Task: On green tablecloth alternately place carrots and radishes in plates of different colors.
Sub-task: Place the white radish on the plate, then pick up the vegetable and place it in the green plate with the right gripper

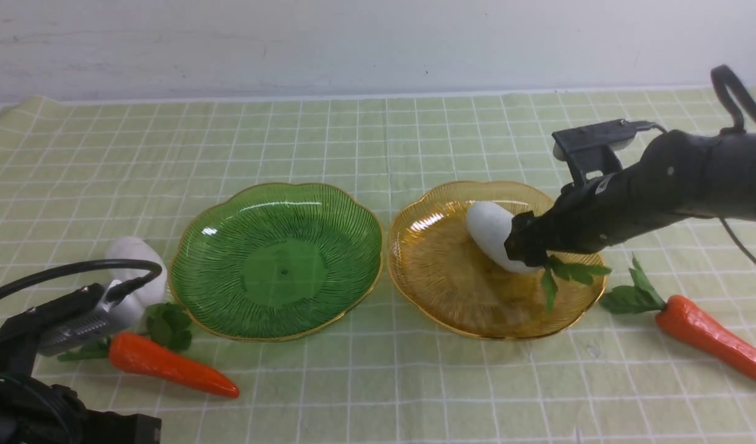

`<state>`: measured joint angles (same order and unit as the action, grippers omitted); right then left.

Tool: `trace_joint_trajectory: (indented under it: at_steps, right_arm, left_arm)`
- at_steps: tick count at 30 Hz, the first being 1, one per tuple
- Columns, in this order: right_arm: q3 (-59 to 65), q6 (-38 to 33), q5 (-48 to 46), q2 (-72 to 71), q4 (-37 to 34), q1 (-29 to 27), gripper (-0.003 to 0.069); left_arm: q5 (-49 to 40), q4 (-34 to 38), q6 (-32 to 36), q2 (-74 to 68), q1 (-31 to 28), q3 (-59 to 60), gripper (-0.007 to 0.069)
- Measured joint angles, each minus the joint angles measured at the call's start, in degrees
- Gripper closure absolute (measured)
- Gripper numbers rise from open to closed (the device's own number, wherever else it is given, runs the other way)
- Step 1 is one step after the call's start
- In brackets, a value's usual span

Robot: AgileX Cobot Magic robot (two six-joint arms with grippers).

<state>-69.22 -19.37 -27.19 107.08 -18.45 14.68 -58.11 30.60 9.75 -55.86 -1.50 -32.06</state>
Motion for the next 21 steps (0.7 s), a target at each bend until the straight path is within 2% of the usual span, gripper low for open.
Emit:
trace_joint_trajectory:
  at_steps: [5, 9, 10, 13, 15, 17, 21]
  right_arm:
    - [0.00, 0.00, -5.32, -5.63, 0.87, 0.00, 0.0034]
    - [0.00, -0.13, -11.06, -12.19, 2.31, 0.00, 0.0138]
    - [0.00, -0.13, -11.34, -12.51, 2.40, 0.00, 0.0144]
    - [0.00, -0.13, -19.48, -18.97, 4.44, 0.00, 0.0283]
    - [0.00, -0.13, -22.78, -20.10, 4.77, 0.00, 0.0326]
    - [0.00, -0.13, -30.86, -22.19, 5.01, 0.00, 0.0425]
    - [0.00, 0.02, -41.50, -22.95, 5.11, 0.00, 0.0557]
  left_arm:
    - [0.00, 0.00, 0.00, 0.00, 0.00, 0.00, 0.0618]
    - [0.00, 0.00, 0.00, 0.00, 0.00, 0.00, 0.0618]
    - [0.00, 0.00, 0.00, 0.00, 0.00, 0.00, 0.0618]
    - [0.00, -0.30, 0.00, 0.00, 0.00, 0.00, 0.0618]
    - [0.00, -0.86, 0.00, 0.00, 0.00, 0.00, 0.0618]
    - [0.00, -2.25, 0.00, 0.00, 0.00, 0.00, 0.0618]
    - [0.18, -4.12, 0.00, 0.00, 0.00, 0.00, 0.0617]
